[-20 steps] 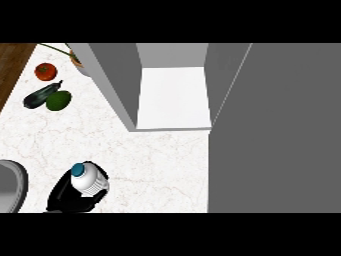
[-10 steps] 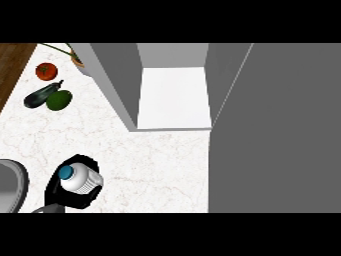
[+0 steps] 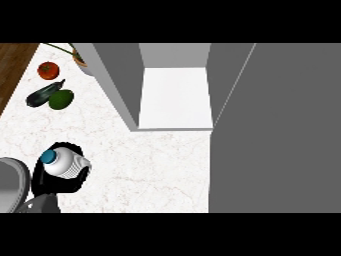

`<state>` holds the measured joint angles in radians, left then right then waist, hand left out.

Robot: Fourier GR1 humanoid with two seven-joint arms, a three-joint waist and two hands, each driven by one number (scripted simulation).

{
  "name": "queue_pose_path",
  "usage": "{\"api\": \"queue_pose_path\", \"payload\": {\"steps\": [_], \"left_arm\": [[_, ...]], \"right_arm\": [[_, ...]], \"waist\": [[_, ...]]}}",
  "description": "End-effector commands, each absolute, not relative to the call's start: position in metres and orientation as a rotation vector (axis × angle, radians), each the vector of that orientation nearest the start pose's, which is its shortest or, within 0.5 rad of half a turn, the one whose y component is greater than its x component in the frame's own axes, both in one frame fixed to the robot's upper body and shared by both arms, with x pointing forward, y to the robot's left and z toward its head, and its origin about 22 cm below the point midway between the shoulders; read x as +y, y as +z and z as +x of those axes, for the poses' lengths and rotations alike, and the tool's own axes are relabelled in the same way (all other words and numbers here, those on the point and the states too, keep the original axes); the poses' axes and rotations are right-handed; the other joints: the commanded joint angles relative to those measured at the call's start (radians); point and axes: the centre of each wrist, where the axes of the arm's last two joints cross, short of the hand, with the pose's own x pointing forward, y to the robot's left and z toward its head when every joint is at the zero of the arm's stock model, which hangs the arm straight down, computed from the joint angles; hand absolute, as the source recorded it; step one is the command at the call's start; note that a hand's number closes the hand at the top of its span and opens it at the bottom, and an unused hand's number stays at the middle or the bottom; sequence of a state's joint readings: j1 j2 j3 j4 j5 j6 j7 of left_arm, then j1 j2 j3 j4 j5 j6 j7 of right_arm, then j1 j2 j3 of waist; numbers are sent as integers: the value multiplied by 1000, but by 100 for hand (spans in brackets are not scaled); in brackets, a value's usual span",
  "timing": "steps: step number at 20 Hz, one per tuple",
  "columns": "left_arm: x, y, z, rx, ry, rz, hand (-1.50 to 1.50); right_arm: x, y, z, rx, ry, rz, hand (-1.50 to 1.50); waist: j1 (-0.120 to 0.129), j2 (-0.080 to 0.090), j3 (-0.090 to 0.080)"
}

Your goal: Pick up the bottled water, place it into the cabinet and close the cabinet

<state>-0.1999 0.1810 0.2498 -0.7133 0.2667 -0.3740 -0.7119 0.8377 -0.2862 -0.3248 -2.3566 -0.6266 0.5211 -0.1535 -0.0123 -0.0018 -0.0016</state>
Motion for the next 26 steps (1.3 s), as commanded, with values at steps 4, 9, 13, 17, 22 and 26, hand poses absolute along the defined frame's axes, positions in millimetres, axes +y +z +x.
{"api": "queue_pose_path", "payload": {"steps": [4,9,13,17,22,26], "left_arm": [[282,-102,264,-1746,200,-224,150],[237,-75,269,-1745,179,-291,150],[198,-60,281,-1742,153,-264,150],[181,-21,293,-1759,144,-224,150],[148,-4,307,-1790,136,-186,150],[118,16,322,-1794,135,-108,150]], "right_arm": [[-322,156,31,-1902,137,244,-150],[-320,157,36,-1918,165,230,-150],[-319,152,34,-1905,120,246,-150],[-319,161,30,-1904,142,253,-150],[-323,158,38,-1904,154,247,-150],[-327,152,33,-1921,148,267,-150]], "waist": [[0,-3,1],[14,-5,2],[0,-2,1],[-4,-4,1],[-3,2,0],[-24,1,0]]}}
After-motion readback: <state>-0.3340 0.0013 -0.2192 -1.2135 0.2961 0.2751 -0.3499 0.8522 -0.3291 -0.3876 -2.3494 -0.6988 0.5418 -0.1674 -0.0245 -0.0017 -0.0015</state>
